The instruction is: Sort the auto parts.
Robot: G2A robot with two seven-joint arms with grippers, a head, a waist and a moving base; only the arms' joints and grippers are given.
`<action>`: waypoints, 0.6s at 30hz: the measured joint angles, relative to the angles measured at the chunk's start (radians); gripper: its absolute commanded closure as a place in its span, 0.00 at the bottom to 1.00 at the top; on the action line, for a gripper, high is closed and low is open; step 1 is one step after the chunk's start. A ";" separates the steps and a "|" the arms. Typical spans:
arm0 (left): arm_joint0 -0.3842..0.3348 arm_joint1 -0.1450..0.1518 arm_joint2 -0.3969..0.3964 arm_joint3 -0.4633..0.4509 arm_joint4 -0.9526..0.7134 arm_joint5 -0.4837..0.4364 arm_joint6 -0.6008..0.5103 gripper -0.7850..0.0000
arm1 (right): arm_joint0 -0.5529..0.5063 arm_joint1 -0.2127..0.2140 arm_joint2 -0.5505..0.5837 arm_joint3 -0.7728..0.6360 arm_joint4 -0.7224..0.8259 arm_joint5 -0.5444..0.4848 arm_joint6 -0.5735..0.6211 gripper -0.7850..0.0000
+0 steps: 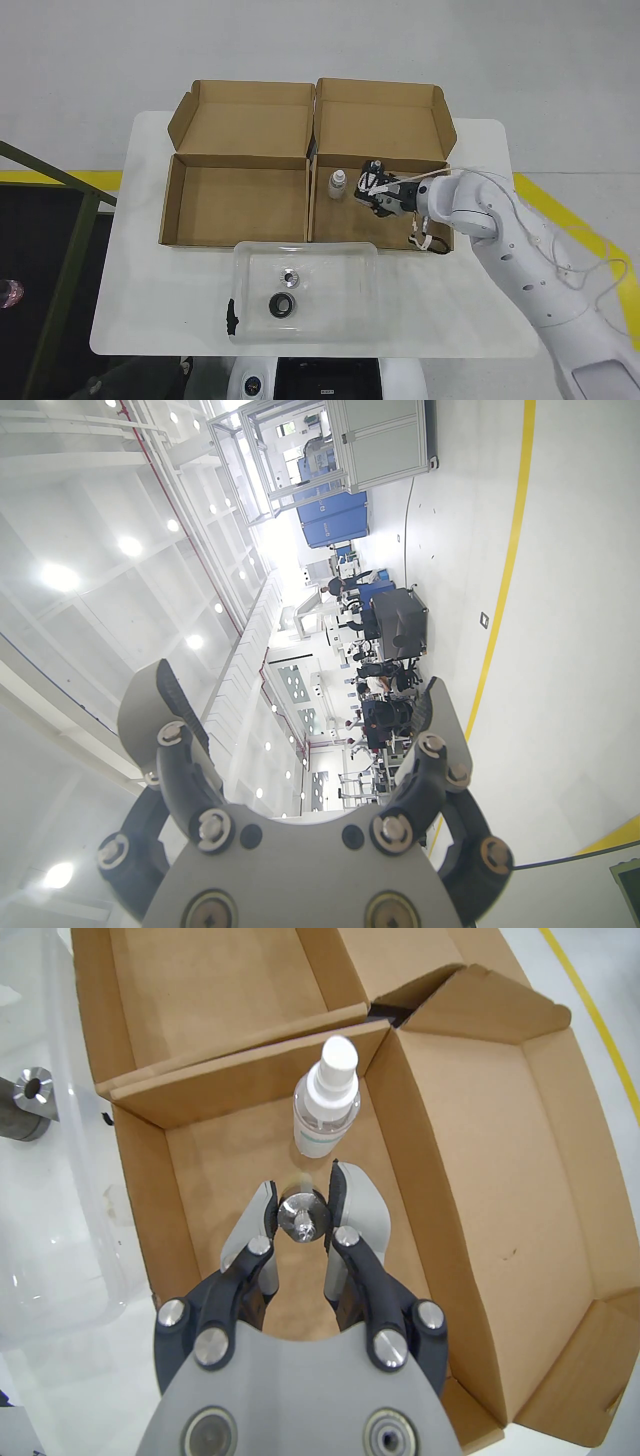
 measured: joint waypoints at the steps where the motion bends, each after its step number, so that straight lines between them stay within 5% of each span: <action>1: 0.000 0.000 0.000 0.000 0.000 0.000 0.000 0.00 | 0.006 -0.003 -0.012 0.011 -0.007 0.011 0.007 1.00; 14: 0.000 0.000 0.000 0.000 0.000 0.000 0.000 0.00 | 0.090 -0.042 -0.123 0.119 -0.059 0.057 0.043 1.00; 18: 0.000 0.000 0.000 0.000 0.000 0.000 0.000 0.00 | 0.111 -0.053 -0.148 0.150 -0.071 0.069 0.045 0.92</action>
